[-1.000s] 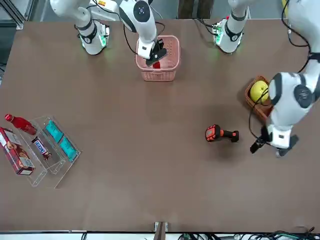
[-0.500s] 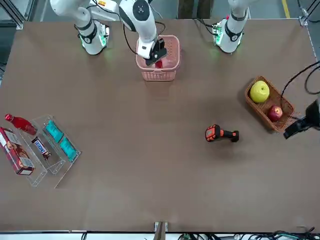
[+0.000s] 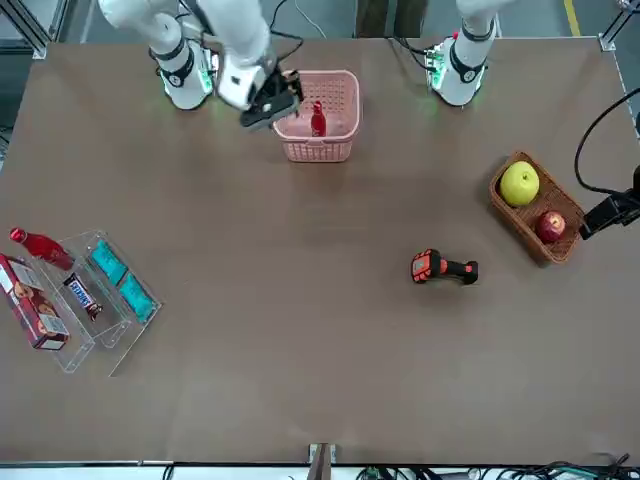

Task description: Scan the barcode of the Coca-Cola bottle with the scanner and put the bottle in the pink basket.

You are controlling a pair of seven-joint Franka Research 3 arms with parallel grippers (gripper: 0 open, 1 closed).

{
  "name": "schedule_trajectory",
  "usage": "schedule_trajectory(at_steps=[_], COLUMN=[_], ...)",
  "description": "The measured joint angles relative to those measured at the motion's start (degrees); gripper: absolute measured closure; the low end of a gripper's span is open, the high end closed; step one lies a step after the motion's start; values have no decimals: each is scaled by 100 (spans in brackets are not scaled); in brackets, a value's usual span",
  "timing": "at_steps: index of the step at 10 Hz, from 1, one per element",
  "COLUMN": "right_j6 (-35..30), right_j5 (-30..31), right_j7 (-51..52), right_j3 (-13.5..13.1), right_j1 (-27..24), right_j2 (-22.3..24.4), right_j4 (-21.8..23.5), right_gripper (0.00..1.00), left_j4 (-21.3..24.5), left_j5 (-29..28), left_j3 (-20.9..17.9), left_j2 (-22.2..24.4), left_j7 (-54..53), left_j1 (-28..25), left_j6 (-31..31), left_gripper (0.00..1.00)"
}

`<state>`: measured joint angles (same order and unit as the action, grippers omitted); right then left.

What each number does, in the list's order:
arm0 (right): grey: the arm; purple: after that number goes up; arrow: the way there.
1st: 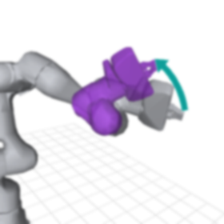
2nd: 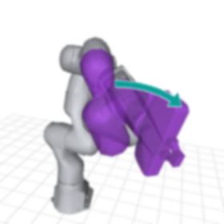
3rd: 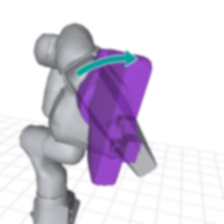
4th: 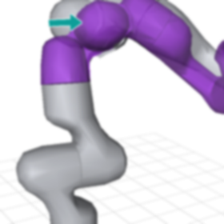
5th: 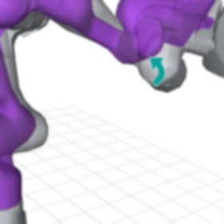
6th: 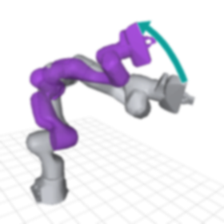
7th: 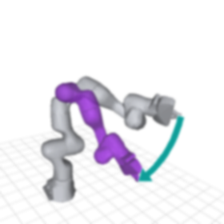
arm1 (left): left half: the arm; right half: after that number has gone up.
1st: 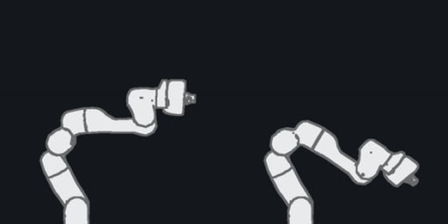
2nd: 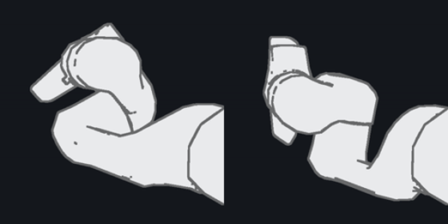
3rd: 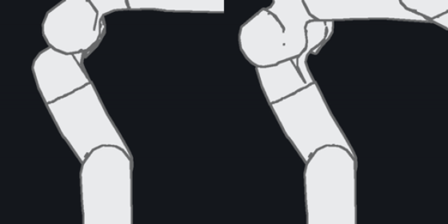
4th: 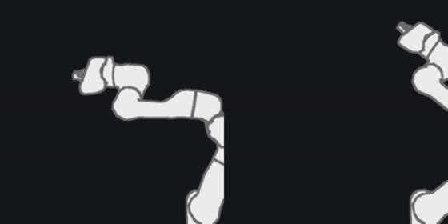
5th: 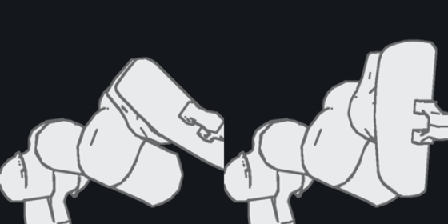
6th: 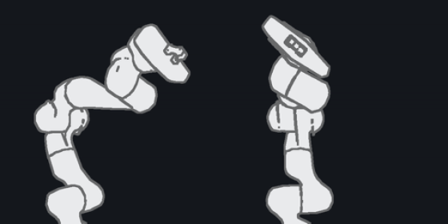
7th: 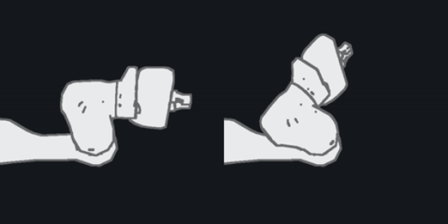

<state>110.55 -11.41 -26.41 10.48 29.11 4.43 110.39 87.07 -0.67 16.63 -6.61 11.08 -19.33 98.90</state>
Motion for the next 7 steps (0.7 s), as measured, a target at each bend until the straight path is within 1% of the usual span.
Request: schedule_trajectory(at_steps=[1, 2, 3, 4, 5, 6, 7], right_j6=[8, 28, 49, 49, 34, -87, -488], right_j5=[74, 279, 607, 858, 964, 990, 999], right_j7=[10, 44, 98, 236, 573, 956, 1198], right_j3=[-337, -740, -1117, -1358, -1424, -1430, -1437], right_j1=[-197, -326, -411, -552, -849, -1237, -1620], right_j2=[24, 17, 4, -28, -75, -116, -165], right_j4=[-65, -152, -310, -561, -797, -979, -1229], right_gripper=[15, 4, 0, 0, 0, 0, 0], left_j4=[-1, 8, 18, 36, 64, 71, 70], left_j5=[10, 14, 26, 31, 31, 32, 46], left_j3=[2, 1, 12, 75, 189, 277, 316], left_j2=[10, 5, -12, -39, -81, -119, -123], left_j7=[1, 18, 117, 310, 499, 597, 622], left_j1=[5, 2, 4, 4, 13, 27, 34], left_j6=[-13, -13, 23, 134, 246, 287, 293], left_gripper=[0, 0, 0, 0, 0, 0, 0])
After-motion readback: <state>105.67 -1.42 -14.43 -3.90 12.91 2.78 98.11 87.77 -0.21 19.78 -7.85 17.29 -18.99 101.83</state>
